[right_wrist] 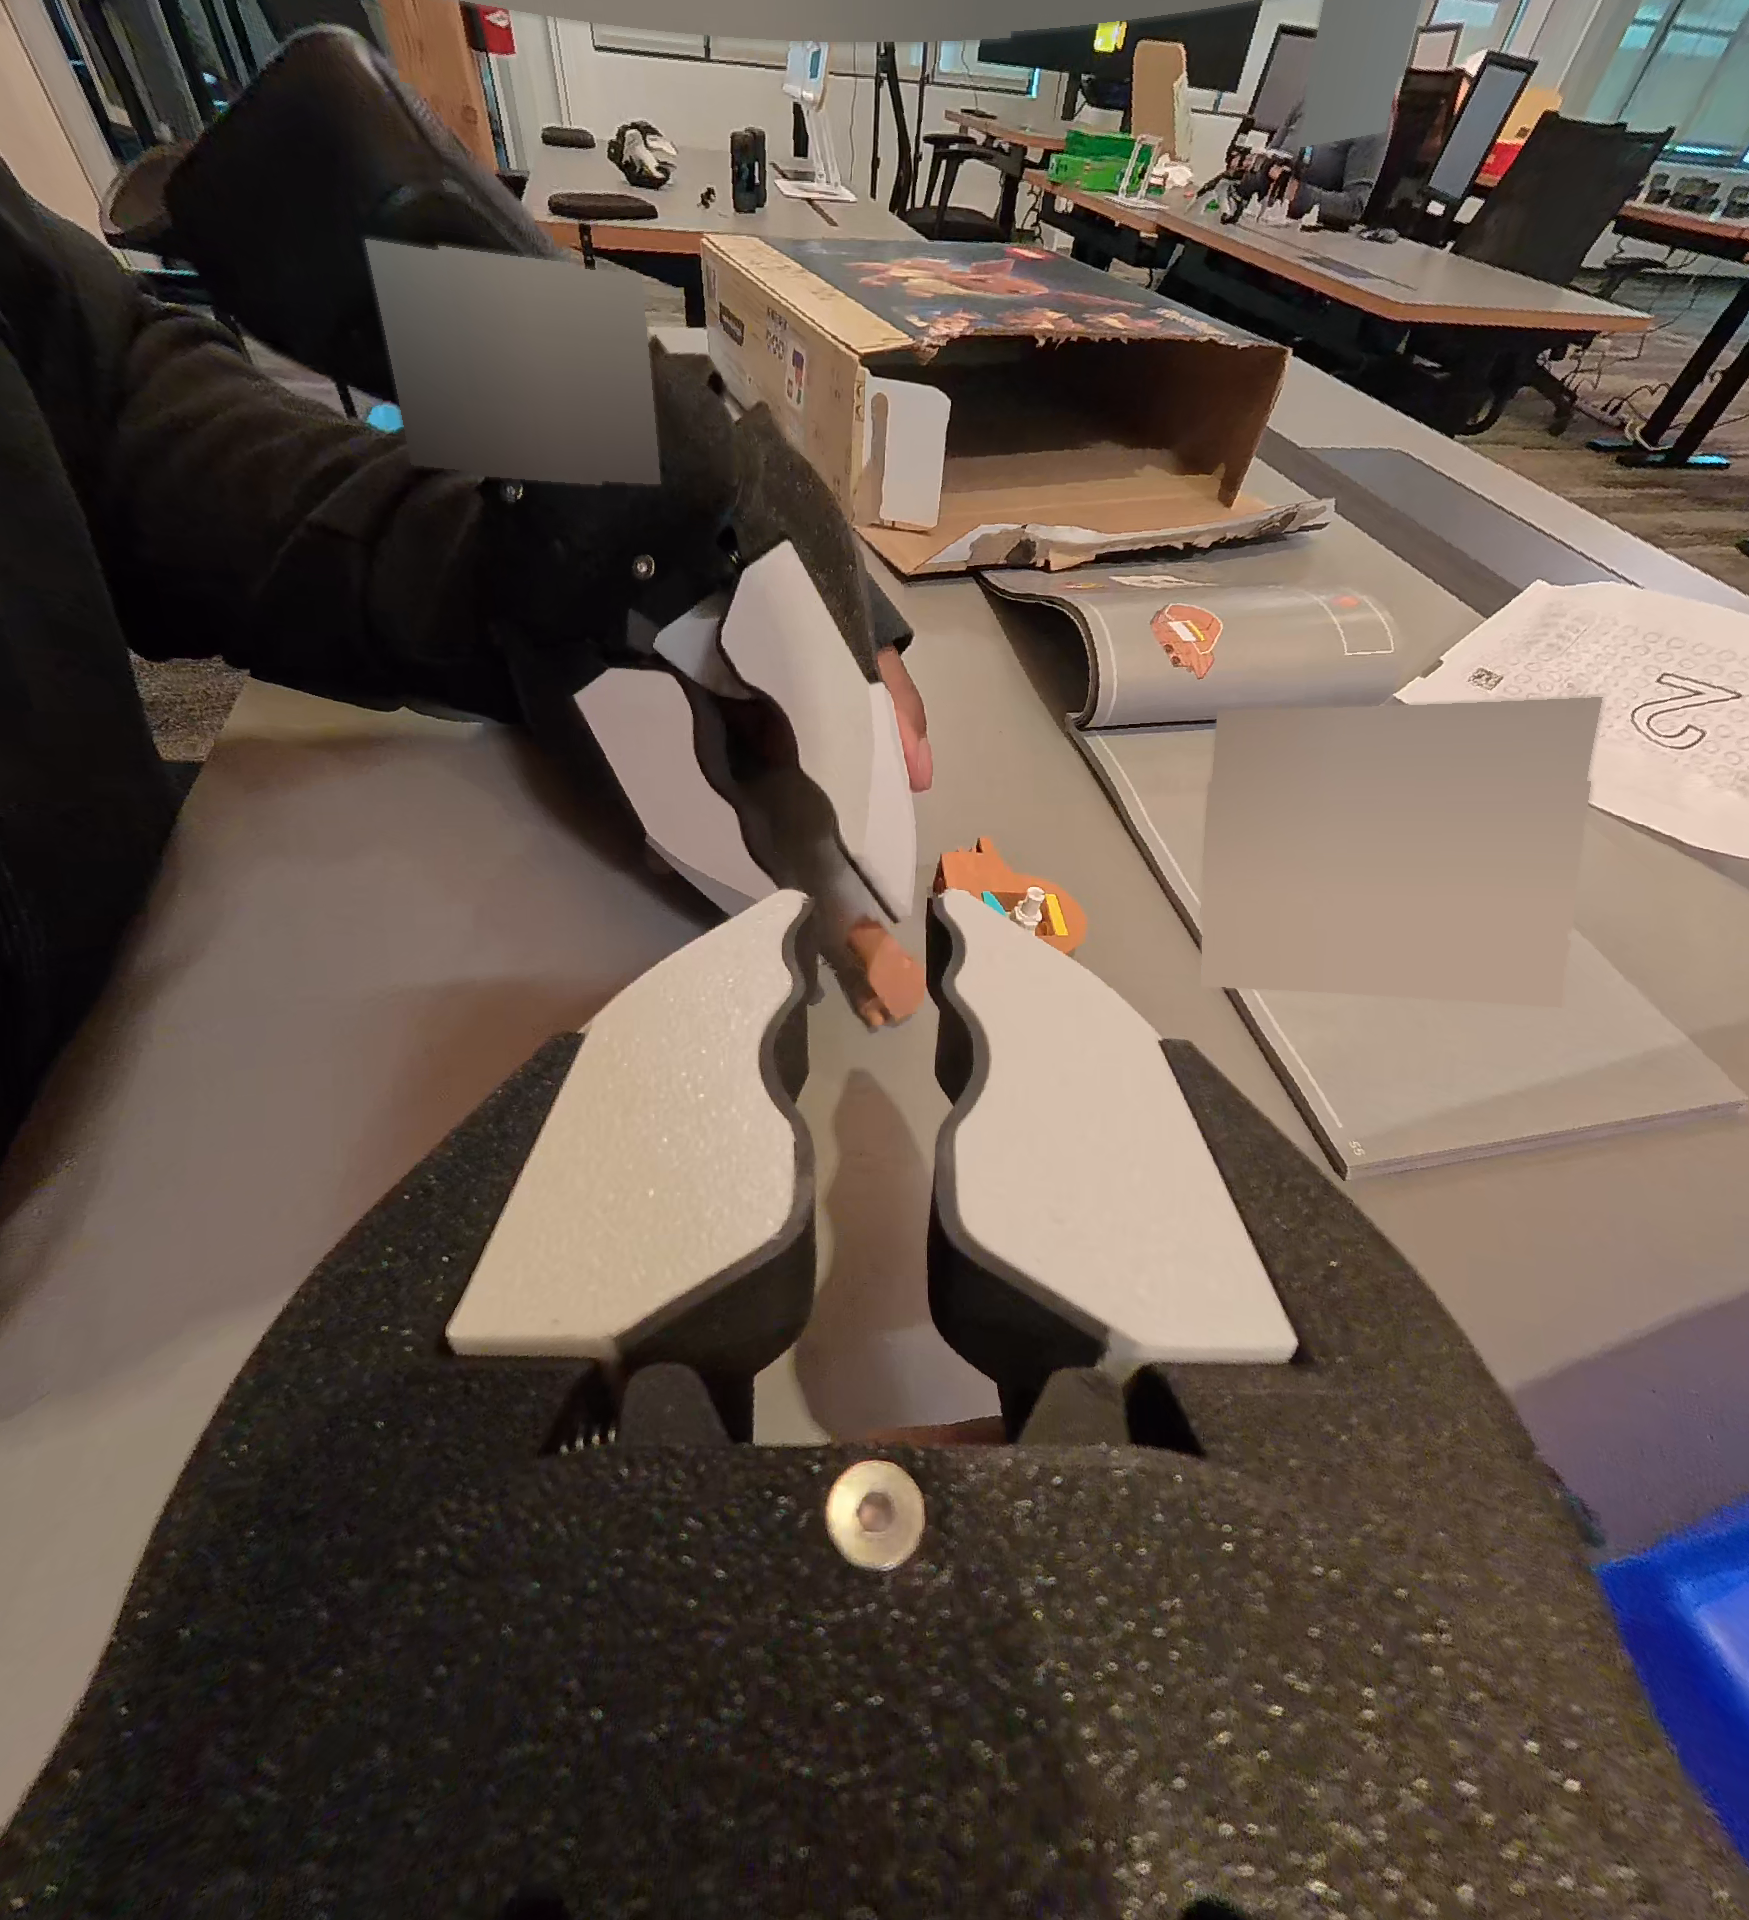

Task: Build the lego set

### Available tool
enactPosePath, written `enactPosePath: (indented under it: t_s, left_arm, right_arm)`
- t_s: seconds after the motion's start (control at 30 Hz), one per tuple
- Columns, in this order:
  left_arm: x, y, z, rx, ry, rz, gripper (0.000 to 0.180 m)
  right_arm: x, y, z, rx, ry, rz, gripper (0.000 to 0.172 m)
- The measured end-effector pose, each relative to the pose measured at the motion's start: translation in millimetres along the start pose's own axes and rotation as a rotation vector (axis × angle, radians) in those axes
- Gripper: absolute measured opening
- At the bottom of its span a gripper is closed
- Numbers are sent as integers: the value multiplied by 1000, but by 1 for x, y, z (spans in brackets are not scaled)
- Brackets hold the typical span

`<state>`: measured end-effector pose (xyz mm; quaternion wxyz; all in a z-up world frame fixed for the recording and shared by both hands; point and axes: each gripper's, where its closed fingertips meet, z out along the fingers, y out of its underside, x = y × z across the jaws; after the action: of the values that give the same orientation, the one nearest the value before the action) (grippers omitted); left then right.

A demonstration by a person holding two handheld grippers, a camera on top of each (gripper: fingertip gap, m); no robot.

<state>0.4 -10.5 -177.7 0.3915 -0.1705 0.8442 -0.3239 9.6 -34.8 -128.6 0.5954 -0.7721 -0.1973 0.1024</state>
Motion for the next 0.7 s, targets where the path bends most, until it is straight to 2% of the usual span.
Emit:
enactPosePath:
  t_s: [0.33,0.7]
  left_arm:
    - [-15,-6,-11,85,1,-144,16]
    - [-14,-1,-10,47,10,-128,10]
  right_arm:
    - [0,1,0,-7,3,-2,19]
    - [9,5,3,-41,43,0,18]
